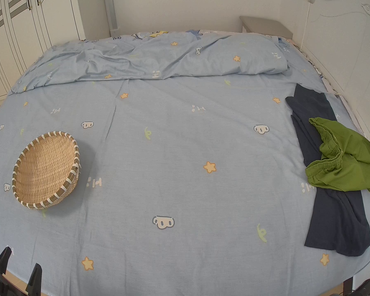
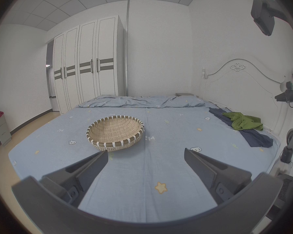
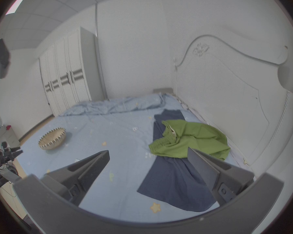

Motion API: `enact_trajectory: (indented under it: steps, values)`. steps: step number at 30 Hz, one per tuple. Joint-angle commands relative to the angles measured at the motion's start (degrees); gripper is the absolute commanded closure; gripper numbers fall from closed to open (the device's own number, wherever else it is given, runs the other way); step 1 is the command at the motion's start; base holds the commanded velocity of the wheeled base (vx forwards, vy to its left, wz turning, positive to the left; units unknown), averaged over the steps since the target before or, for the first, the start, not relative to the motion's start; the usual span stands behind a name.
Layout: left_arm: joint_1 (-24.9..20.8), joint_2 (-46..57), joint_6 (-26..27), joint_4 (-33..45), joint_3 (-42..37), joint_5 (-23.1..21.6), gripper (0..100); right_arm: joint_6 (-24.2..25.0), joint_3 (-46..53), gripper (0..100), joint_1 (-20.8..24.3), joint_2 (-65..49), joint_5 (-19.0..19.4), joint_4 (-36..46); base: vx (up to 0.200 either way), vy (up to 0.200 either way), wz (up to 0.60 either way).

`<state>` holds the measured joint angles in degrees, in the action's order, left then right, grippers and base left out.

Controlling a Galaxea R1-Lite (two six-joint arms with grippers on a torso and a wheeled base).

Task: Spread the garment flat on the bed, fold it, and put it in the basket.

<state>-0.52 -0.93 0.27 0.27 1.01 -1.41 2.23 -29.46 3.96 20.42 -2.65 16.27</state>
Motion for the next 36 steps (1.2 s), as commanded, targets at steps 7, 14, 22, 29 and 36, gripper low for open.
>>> enact_trajectory:
  steps: [7,14,22,29,36]
  values:
    - [0.0,0.93,0.0,0.0,-0.84,0.01,0,-1.62,-5.34,0,-4.75,49.37,-8.34,-17.24,0.0,0.0,0.0]
    - [0.0,0.93,0.0,0.0,-0.84,0.01,0,-1.09,-15.62,0,-7.21,68.35,-8.34,-27.0,0.0,0.0,0.0]
    - [0.0,0.93,0.0,0.0,-0.84,0.01,0,-0.21,-25.38,0,-7.65,76.88,-8.34,-27.52,0.0,0.0,0.0]
    - [0.0,0.93,0.0,0.0,-0.84,0.01,0,-0.03,-31.36,0,-10.73,82.68,-8.34,-27.0,0.0,0.0,0.0]
    - [0.0,0.93,0.0,0.0,-0.84,0.01,0,-0.03,-32.59,0,-12.66,85.58,-8.34,-27.44,0.0,0.0,0.0]
